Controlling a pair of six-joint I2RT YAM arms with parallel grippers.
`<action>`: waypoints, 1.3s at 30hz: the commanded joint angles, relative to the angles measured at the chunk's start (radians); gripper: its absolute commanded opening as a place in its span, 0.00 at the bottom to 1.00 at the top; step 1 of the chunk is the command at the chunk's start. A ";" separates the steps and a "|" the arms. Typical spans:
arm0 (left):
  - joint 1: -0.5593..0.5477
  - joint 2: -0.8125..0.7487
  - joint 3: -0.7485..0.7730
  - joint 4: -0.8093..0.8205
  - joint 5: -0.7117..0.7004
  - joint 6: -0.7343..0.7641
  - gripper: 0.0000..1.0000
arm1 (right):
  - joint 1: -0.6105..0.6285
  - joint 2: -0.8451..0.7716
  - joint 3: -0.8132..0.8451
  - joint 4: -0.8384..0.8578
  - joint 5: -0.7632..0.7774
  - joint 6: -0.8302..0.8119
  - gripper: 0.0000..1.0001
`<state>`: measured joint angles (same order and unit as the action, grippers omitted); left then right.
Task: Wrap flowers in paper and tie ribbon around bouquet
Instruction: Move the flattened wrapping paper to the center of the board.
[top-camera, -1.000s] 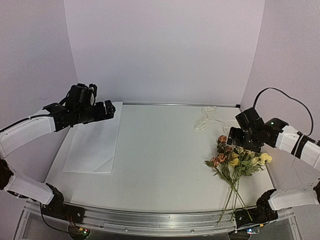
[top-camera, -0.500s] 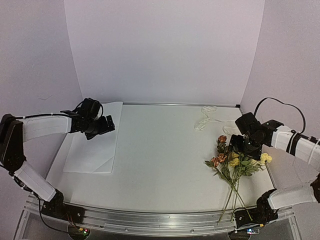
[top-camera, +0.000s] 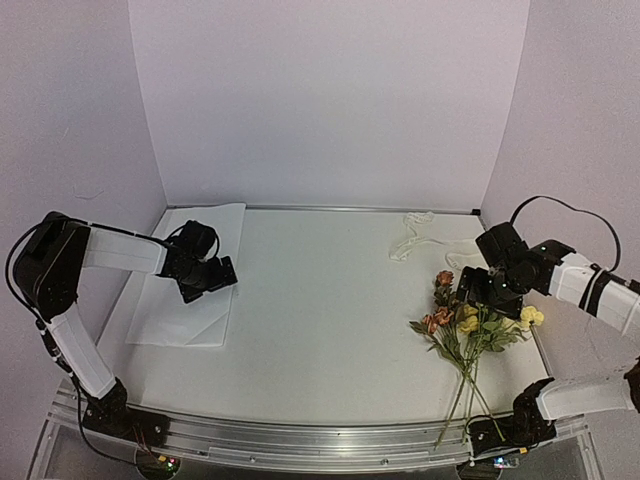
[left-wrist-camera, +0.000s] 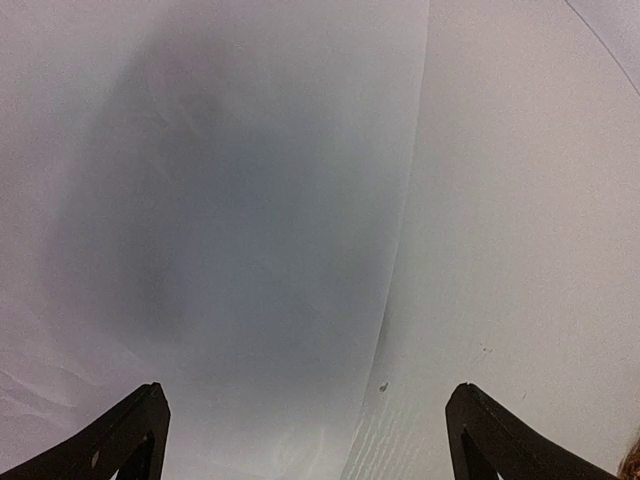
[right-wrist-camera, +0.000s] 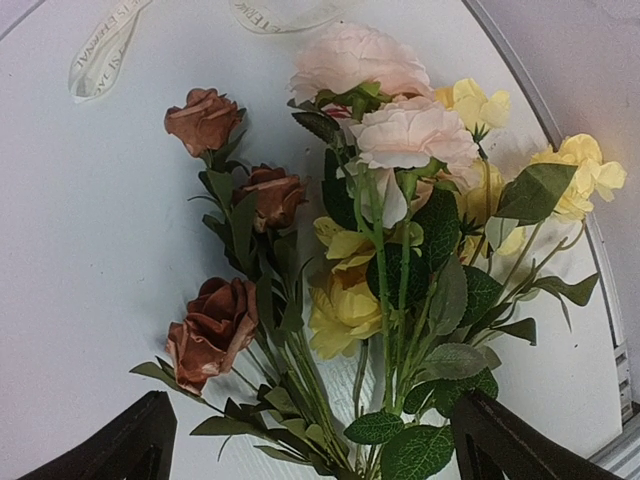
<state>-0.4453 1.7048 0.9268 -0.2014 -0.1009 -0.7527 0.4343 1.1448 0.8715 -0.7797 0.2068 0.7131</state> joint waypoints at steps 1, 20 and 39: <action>-0.030 0.024 -0.002 0.044 0.011 -0.013 1.00 | 0.000 -0.022 0.038 0.001 -0.011 -0.012 0.98; -0.301 0.075 0.024 0.012 0.005 -0.087 1.00 | 0.021 -0.049 0.005 0.026 -0.019 -0.007 0.98; -0.523 -0.189 0.037 -0.134 -0.111 -0.162 1.00 | 0.290 0.095 0.073 0.115 -0.021 0.128 0.98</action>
<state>-1.0095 1.6827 0.9470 -0.2475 -0.1187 -0.8930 0.6311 1.1730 0.8769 -0.7243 0.1893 0.7670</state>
